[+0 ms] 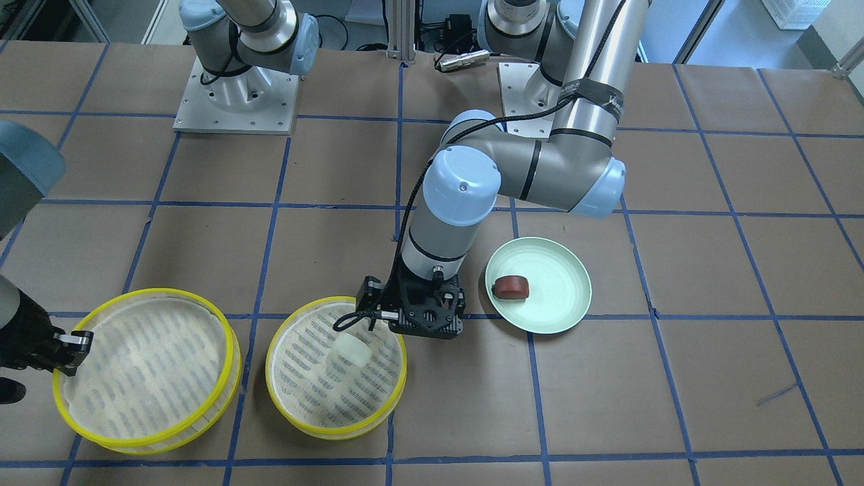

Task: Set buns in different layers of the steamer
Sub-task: 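Move the left gripper to the brown bun while the right gripper restacks the top tier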

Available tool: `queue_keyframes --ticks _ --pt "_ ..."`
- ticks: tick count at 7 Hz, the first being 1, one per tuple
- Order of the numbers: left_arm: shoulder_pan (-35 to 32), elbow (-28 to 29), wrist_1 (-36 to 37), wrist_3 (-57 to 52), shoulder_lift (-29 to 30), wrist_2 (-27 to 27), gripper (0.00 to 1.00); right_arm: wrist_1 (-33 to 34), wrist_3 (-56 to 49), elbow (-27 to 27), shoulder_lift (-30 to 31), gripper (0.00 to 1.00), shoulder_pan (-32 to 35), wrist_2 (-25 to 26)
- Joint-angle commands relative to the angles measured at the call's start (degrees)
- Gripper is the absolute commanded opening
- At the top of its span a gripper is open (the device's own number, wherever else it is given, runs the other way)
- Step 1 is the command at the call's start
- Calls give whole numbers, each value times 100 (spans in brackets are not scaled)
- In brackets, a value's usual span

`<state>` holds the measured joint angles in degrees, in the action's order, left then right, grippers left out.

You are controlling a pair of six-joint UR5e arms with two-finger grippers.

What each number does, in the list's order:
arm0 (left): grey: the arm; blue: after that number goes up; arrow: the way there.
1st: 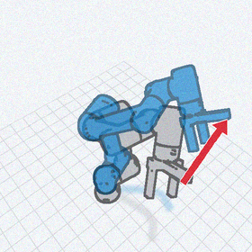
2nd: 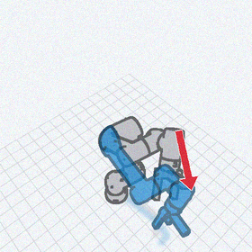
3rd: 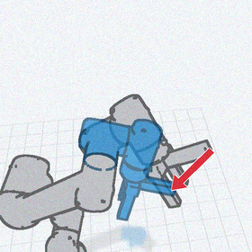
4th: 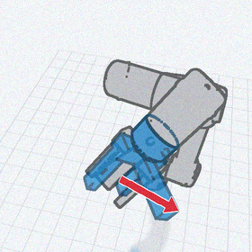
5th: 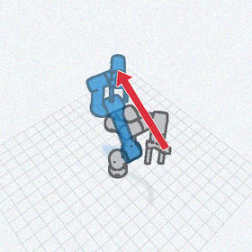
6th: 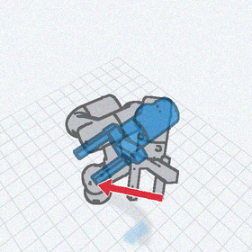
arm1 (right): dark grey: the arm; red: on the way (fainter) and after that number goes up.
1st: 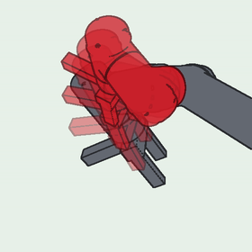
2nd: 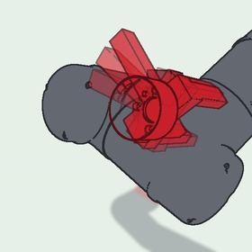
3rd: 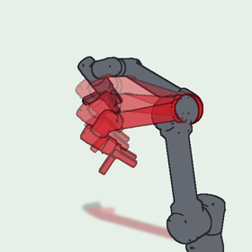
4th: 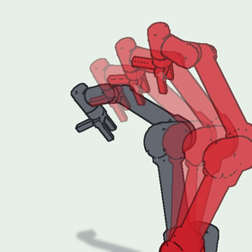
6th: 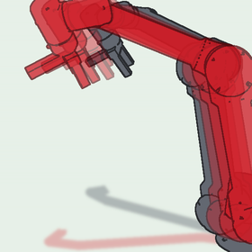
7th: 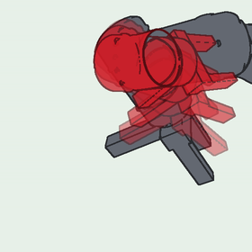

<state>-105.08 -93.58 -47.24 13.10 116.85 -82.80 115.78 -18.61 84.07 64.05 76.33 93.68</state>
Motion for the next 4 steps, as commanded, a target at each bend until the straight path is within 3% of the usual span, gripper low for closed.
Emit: queue_keyframes --ticks 1,2,4 --pt "591 -876 -330 -667 -415 -219 100 -456 1473 4 220 12 765 -25" --pt "916 -1255 -312 -1139 -530 -584 100 -686 2414 4 317 12 1300 -8" --pt "1305 -1609 -321 -1285 -593 -755 100 -698 3421 108 301 12 1953 -43"
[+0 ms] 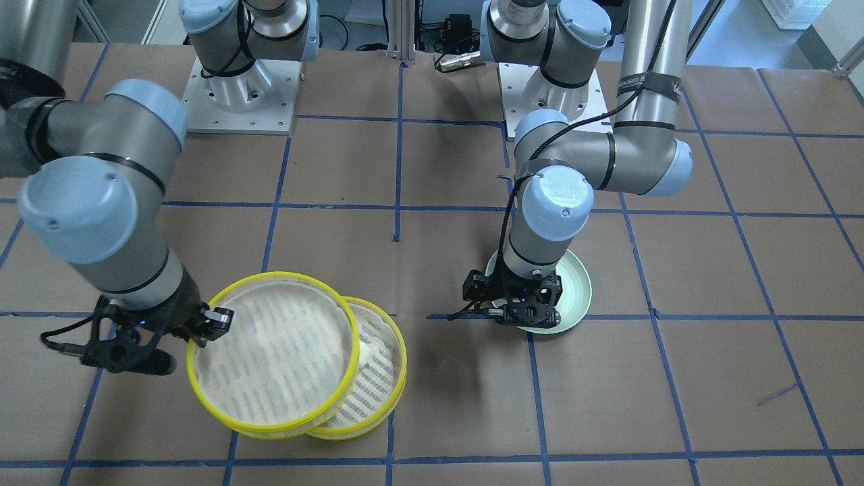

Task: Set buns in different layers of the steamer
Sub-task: 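Move the left gripper to the brown bun while the right gripper restacks the top tier, then grasp the brown bun on the plate with the left gripper and lift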

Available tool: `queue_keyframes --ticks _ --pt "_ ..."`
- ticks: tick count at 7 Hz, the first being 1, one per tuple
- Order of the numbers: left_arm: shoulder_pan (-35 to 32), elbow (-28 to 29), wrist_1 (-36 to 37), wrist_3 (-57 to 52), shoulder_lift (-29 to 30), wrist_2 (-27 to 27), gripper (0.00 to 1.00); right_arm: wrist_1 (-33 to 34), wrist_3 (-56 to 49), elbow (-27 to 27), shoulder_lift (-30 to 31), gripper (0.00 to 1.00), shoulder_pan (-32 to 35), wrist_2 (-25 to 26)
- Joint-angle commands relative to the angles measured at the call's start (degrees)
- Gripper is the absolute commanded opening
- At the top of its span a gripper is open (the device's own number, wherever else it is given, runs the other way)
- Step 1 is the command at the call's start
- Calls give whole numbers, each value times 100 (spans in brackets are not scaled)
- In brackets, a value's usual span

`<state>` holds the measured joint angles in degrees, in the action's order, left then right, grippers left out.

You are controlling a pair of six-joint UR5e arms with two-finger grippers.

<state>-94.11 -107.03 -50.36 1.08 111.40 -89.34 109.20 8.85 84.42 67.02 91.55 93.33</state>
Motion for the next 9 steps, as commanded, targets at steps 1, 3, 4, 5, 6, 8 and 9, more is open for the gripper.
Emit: queue_keyframes --ticks 1,3,4,5,6,8,9 --pt "209 -431 -9 -64 -49 -93 100 13 679 162 -66 12 486 1" --pt "209 -415 8 162 -49 -32 100 66 741 232 -180 12 487 -16" --pt "200 -406 8 286 -66 -23 100 110 706 241 -198 12 487 -16" --pt "209 -406 0 261 -66 -57 100 371 688 250 -285 13 478 -8" --pt "209 -397 -1 226 -75 -93 81 383 653 250 -321 13 478 1" --pt "209 -406 -1 234 -75 -102 52 523 618 259 -339 14 469 54" --pt "209 -441 -9 304 -75 -76 42 532 574 250 -339 14 460 63"
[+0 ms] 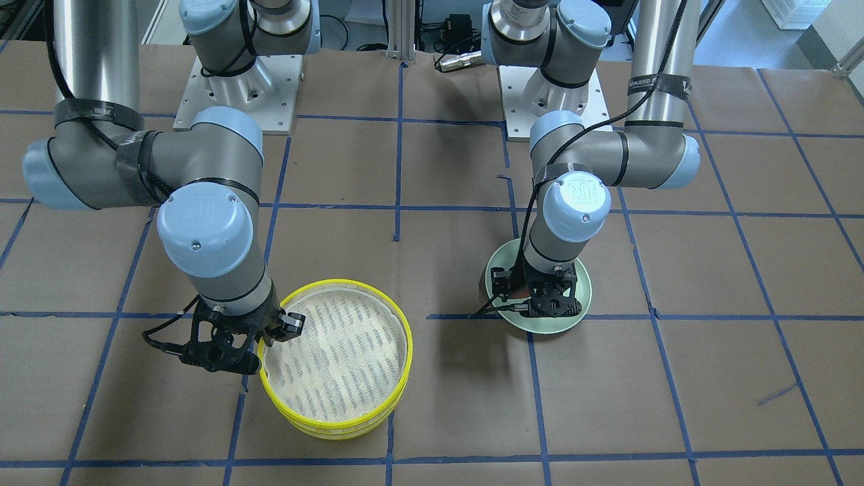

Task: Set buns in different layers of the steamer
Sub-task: 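Grasp the brown bun on the plate with the left gripper and lift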

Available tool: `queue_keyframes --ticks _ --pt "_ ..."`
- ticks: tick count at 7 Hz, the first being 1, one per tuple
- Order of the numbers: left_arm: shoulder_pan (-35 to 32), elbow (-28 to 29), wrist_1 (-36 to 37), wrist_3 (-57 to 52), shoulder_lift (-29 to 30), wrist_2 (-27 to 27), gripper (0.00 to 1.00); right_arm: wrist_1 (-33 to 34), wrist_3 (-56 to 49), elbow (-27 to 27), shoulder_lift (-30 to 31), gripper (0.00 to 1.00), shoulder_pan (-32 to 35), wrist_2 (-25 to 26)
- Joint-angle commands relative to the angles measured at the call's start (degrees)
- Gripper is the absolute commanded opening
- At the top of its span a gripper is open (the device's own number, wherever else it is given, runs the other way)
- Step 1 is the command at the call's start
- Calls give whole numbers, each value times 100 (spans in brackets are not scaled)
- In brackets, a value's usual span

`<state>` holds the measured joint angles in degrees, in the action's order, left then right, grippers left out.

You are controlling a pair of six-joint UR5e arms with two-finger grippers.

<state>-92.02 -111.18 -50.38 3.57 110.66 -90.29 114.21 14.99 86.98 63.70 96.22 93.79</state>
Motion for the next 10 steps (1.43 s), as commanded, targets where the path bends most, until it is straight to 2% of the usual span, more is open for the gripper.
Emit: queue_keyframes --ticks 1,3,4,6,8,9,10 --pt "0 43 -7 39 -1 55 32 31 -49 12 -6 14 -16 25" --pt "0 70 46 56 -53 38 13 13 -101 21 2 15 -25 148" --pt "0 270 -58 48 -245 11 10 13 -206 21 2 15 -33 157" --pt "0 1094 -1336 47 -562 37 10 31 -189 74 -15 18 -42 131" --pt "-8 1353 -1597 56 -598 72 10 31 -189 83 -6 22 -42 130" --pt "-26 1362 -1598 74 -598 160 10 31 -163 83 -6 36 -42 122" --pt "-35 1405 -1589 213 -581 508 10 31 -145 83 -6 57 -42 122"
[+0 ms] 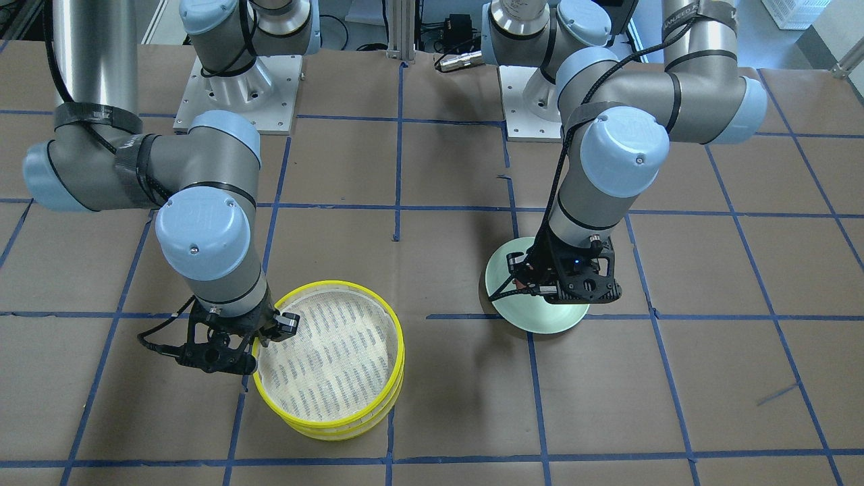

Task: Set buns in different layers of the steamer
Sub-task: 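Carry the brown bun over the top steamer tier while the right gripper releases and rises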

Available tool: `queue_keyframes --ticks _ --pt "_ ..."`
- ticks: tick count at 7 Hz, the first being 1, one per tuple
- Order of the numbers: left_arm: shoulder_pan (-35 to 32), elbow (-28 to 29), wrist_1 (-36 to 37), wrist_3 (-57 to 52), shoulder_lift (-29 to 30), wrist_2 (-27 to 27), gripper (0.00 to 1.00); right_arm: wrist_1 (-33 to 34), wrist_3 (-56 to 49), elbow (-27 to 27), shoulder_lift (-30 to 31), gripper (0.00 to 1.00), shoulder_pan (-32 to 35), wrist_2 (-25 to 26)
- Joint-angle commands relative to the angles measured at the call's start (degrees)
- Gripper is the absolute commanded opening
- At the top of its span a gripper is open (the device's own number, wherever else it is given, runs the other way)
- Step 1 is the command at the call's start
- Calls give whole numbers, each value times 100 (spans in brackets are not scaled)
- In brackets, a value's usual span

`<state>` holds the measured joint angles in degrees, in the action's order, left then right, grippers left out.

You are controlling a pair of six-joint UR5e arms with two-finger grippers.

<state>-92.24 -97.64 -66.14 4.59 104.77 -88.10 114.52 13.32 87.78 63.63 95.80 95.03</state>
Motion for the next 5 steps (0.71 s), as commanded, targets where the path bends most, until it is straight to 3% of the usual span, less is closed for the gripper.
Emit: queue_keyframes --ticks 1,2,3,5 --pt "-22 157 -12 251 61 407 10 -8 13 -6 9 91 -9 15" --pt "-126 175 -4 392 62 425 10 -78 -48 -128 114 96 -96 -63" --pt "-258 280 66 672 62 913 10 -671 -188 -425 515 97 -236 -194" --pt "-670 701 93 1323 158 1311 11 -2600 -433 -1076 1472 99 -307 -459"
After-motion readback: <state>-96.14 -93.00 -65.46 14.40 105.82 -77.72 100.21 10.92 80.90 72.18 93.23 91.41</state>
